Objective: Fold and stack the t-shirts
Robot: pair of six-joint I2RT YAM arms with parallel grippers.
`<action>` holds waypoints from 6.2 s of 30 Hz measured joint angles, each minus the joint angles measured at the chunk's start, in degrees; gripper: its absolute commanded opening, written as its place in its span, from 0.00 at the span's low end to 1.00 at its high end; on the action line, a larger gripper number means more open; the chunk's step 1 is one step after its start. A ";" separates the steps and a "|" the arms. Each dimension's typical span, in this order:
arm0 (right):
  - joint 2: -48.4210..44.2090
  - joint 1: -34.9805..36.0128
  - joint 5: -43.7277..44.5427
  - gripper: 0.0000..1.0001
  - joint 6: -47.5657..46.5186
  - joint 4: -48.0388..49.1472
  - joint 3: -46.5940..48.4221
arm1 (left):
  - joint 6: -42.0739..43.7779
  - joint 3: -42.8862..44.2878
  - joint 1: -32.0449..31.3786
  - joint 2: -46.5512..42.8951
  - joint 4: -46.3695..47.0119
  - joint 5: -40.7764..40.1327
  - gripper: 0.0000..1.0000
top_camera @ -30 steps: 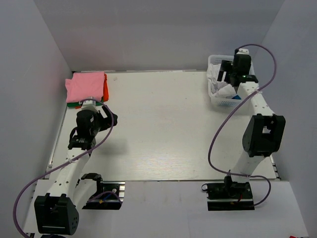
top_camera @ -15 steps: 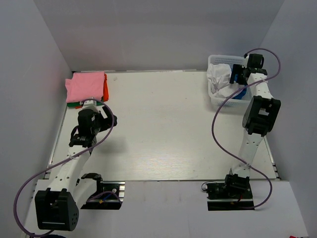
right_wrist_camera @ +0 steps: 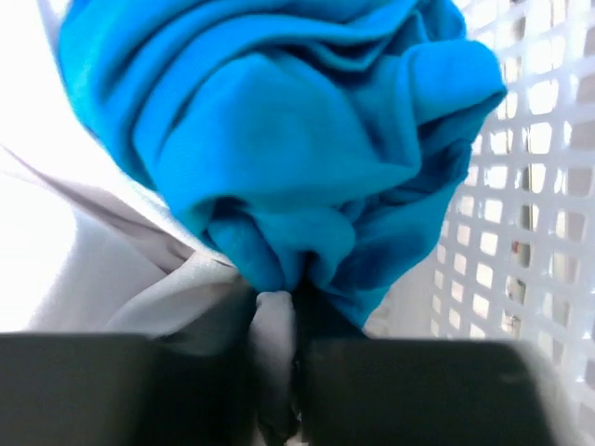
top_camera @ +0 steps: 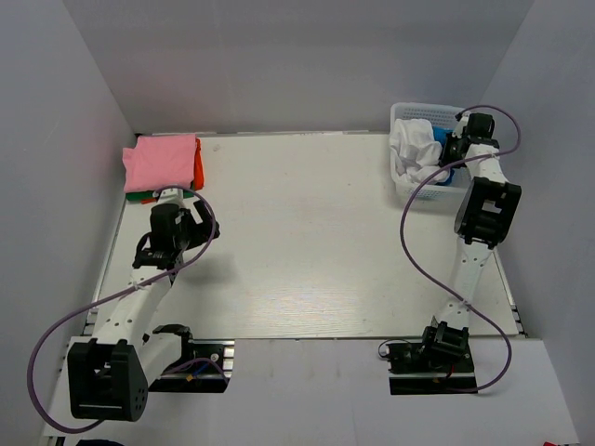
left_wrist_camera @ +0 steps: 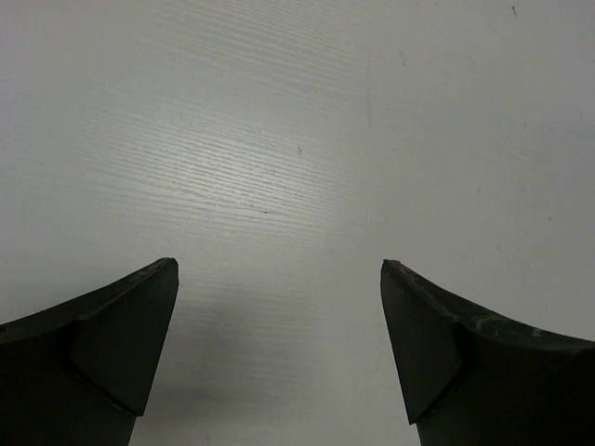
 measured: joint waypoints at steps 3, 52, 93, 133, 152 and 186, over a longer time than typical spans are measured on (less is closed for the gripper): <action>-0.37 -0.26 -1.90 0.00 0.94 2.29 -1.36 | 0.00 0.00 0.00 0.55 -0.33 -0.24 1.00; -63.71 27.85 -34.36 0.53 27.02 38.88 -56.74 | -0.76 -0.02 0.00 -7.02 -0.13 2.38 1.00; -40.76 76.74 10.47 0.48 10.05 21.18 -64.22 | -2.14 -0.02 0.00 -2.51 -0.55 3.45 1.00; -47.67 31.28 38.88 0.00 -4.61 29.31 -19.67 | -1.46 0.70 0.00 -1.09 -1.84 3.65 1.00; -20.22 7.93 23.96 0.90 9.86 12.44 -15.02 | 3.41 3.50 -0.74 10.62 -0.04 17.55 1.00; -58.84 47.06 15.02 0.84 21.55 19.04 -63.56 | -1.51 21.86 -24.04 45.16 6.93 4.22 0.00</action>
